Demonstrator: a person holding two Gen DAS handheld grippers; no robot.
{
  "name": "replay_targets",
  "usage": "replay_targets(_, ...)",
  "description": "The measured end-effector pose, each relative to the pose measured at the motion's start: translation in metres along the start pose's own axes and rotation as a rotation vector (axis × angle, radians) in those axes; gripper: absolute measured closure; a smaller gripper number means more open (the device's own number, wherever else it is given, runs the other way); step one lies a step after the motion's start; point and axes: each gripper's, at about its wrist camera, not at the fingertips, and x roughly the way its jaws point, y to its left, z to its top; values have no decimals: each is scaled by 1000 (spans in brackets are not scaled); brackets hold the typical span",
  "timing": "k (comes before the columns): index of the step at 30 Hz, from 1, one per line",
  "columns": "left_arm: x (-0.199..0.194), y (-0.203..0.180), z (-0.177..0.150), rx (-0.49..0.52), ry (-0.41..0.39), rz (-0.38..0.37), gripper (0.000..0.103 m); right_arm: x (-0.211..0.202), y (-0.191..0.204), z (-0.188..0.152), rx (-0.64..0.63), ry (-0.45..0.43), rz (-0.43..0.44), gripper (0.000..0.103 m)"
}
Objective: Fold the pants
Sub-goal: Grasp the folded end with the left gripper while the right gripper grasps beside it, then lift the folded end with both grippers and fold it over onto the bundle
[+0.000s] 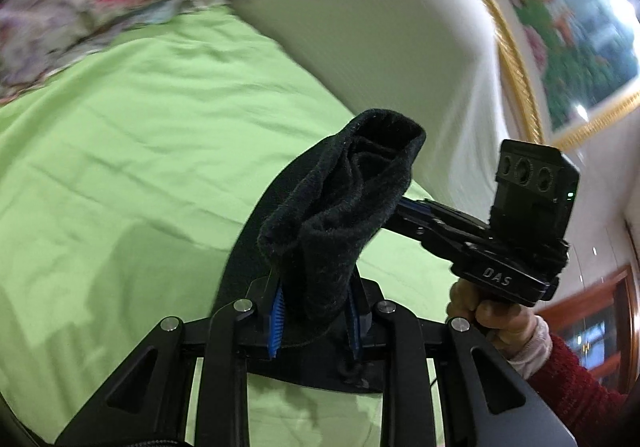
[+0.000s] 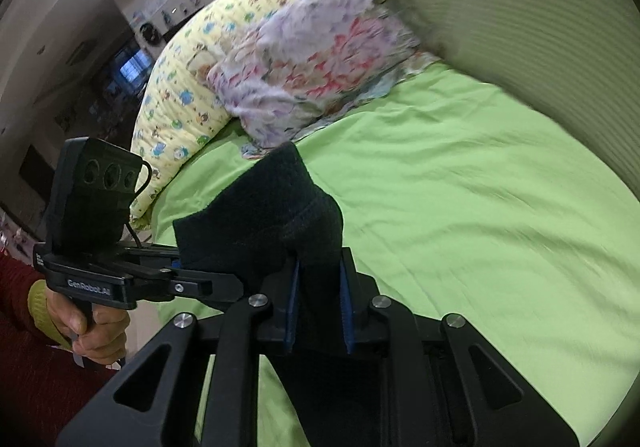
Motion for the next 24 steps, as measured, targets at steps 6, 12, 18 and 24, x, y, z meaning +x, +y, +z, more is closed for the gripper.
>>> replay_targets(6,22,-60,-23,94,72,-61,78,-52,-20,-41,79,-66,-56,84)
replay_targets(12,52,-106,-58,194,158,-80,78,-86,-38,-87,175,-112,-95,84)
replay_targets(18,82,-139,-88,262,238,-83,78,-110,-51,-133,264,-155,-121,84)
replay_targets(24,107,-155,-114,312,298,-71,78,-122,-60,-166,330,-183,-133,85)
